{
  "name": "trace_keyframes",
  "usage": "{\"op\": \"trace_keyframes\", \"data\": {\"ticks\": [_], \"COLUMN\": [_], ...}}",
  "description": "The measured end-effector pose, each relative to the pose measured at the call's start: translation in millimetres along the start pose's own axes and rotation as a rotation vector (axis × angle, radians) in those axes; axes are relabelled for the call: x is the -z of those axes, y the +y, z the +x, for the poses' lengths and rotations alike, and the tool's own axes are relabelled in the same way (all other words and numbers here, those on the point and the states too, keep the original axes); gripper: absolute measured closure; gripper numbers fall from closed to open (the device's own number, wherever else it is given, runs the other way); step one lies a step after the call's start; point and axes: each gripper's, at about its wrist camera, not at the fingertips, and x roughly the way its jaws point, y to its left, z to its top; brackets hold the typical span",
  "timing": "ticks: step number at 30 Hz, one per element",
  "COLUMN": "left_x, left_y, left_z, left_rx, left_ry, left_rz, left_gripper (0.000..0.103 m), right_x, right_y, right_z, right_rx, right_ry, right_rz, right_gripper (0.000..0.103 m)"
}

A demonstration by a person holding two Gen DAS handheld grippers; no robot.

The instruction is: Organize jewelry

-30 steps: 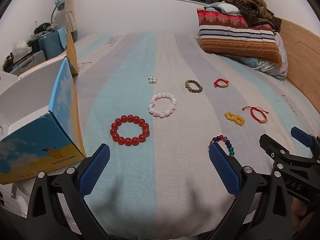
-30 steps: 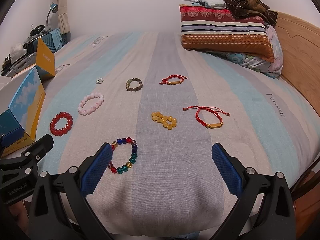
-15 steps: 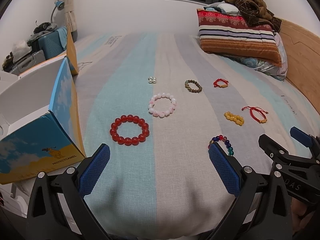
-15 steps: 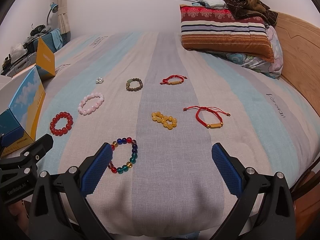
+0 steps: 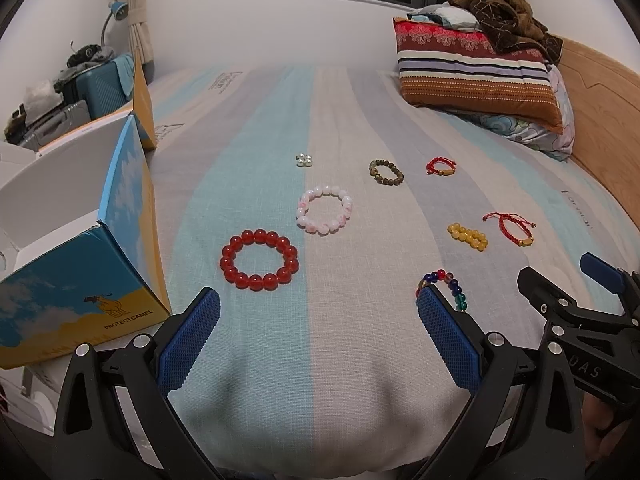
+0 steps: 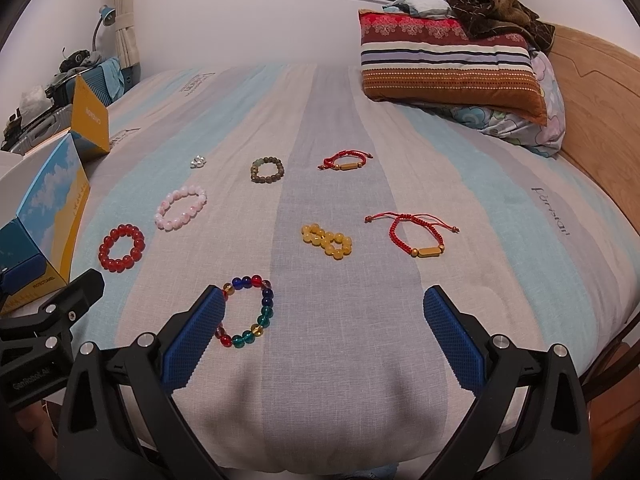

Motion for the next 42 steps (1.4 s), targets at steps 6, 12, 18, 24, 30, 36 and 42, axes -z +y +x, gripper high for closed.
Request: {"op": "trace_keyframes", "data": {"ticks": [6, 12, 18, 24, 30, 36, 42], "left_x": [-0.4, -1.4, -1.7, -1.6, -1.7, -15.0, -36.2], "left_y": [0.0, -0.6, -0.6, -0.5, -0.5, 2.5, 10.7], "left_z": [0.0, -1.8, -2.3, -2.2, -2.1, 3.7, 23.6], "left_rx": [0.001, 0.002, 0.001, 0.001, 0.001, -0.004, -0.013], "left_ry": [0.002, 0.001, 0.002, 0.001, 0.002, 0.034, 0.070], "left_rz": [0.000, 0.000, 0.002, 0.001, 0.000, -0.016, -0.010], "left_gripper": [0.006, 0.006, 0.006, 0.006, 0.006, 0.006, 0.006], "right_x": [0.1, -0.1, -0.5, -1.2, -5.0, -23.4, -38.7], "right_y": [0.2, 0.2, -0.2, 0.3, -1.5, -16.4, -35.6], "right_z": [0.2, 0.1, -0.1, -1.0, -3.0, 0.4, 33.9], "right_rx": [0.000, 0.001, -0.001, 0.001, 0.003, 0.019, 0.044], "right_ry": [-0.001, -0.001, -0.001, -0.004, -0.008, 0.001, 0.075], "right_rz": [0.000, 0.000, -0.001, -0.002, -0.003, 0.009, 0.032], "right_gripper": [0.007, 0.007, 0.007, 0.007, 0.007, 0.007, 0.007]}}
